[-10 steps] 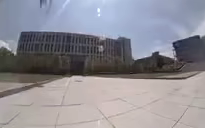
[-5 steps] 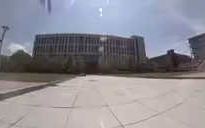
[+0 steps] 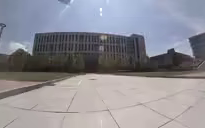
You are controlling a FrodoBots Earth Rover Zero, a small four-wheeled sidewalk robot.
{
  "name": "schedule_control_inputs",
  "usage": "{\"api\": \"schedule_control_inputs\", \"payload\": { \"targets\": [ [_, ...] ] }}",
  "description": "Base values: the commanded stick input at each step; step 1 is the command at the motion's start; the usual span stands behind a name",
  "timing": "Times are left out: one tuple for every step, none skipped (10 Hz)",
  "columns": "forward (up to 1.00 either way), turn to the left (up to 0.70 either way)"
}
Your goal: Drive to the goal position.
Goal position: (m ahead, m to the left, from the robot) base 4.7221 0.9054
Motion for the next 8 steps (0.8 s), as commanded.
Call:
{"api": "schedule_control_inputs", "payload": {
  "targets": [
    [0.5, 0.01],
    [0.5, 0.01],
    [0.5, 0.01],
    [0.5, 0.01],
    [0.5, 0.01],
    [0.5, 0.01],
    [0.5, 0.01],
    [0.5, 0.01]
  ]
}}
